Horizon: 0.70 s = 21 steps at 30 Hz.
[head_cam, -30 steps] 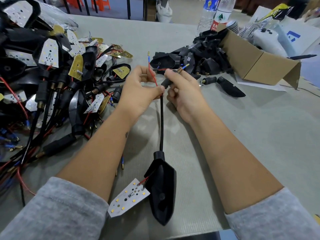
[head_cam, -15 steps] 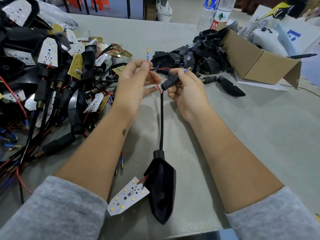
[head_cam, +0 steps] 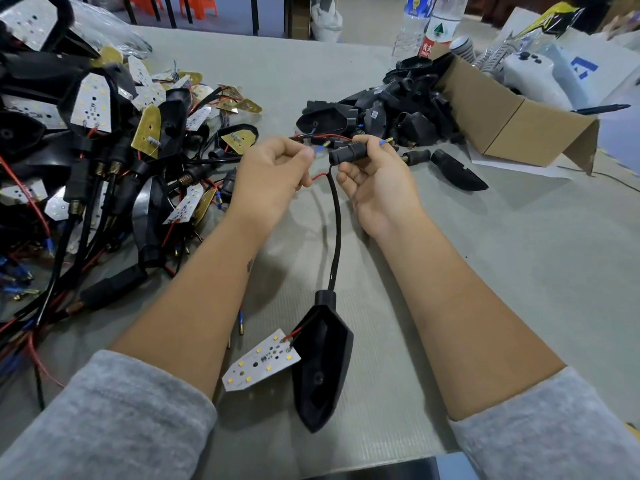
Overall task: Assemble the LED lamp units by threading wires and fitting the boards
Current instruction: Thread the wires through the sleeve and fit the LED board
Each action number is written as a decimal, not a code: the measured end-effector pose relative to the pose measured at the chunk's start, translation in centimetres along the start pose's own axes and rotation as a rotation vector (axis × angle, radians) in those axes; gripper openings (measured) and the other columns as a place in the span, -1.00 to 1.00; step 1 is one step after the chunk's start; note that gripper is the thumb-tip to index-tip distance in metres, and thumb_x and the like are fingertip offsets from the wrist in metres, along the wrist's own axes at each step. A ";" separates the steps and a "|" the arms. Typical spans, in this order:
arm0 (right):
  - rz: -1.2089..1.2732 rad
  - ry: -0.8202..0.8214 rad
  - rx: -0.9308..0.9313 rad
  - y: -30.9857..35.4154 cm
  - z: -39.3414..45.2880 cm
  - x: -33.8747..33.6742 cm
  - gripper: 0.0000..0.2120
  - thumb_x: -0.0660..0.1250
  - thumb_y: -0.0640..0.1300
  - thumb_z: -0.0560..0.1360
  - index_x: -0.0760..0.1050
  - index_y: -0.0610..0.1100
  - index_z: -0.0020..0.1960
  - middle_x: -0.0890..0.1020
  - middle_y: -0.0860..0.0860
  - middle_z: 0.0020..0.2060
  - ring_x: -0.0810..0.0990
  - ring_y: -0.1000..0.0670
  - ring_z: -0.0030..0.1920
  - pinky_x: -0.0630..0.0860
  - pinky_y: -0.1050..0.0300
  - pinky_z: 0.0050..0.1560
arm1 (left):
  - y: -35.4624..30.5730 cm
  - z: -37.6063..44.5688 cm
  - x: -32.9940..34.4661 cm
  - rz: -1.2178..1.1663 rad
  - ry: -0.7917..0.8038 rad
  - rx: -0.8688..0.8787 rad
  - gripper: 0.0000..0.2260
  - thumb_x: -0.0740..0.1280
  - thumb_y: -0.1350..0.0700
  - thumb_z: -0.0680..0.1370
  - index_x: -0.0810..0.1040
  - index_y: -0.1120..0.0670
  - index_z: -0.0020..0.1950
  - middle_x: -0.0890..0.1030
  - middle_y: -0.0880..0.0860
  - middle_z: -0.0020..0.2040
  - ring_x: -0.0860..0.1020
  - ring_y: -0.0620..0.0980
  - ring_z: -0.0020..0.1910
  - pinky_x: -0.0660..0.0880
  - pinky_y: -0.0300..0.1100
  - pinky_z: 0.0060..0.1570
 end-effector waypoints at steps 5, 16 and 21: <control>0.085 -0.011 0.020 -0.1 0.1 -0.2 -0.75 0.10 -0.18 0.68 0.48 -0.14 -0.11 0.52 -0.10 -0.27 0.53 0.07 -0.50 0.54 0.25 -0.40 | 0.4 -0.2 0.4 0.073 -0.006 -0.044 -0.83 0.33 0.24 0.50 0.55 0.05 -0.26 0.53 -0.08 -0.45 0.42 -0.23 -0.48 0.37 -0.39 -0.39; 0.008 -0.019 -0.006 0.0 0.2 -0.3 -0.76 0.10 -0.17 0.68 0.48 -0.14 -0.09 0.54 -0.08 -0.28 0.53 0.07 -0.48 0.55 0.22 -0.39 | 0.2 -0.4 0.2 0.075 -0.015 -0.047 -0.86 0.34 0.21 0.52 0.57 0.07 -0.24 0.50 -0.09 -0.45 0.40 -0.26 -0.51 0.34 -0.45 -0.41; 0.006 0.006 -0.009 0.1 0.0 0.0 -0.76 0.10 -0.17 0.68 0.49 -0.14 -0.08 0.55 -0.08 -0.29 0.54 0.07 -0.47 0.55 0.22 -0.37 | 0.3 -0.2 -0.1 0.129 -0.045 -0.041 -0.87 0.38 0.15 0.52 0.58 0.04 -0.23 0.54 -0.10 -0.42 0.42 -0.28 -0.52 0.34 -0.45 -0.43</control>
Point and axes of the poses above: each hand's wrist, its own z-axis towards the middle knuckle, its own x-axis out of the palm, y = z × x, the point moved 10 cm from there along z, towards the middle knuckle
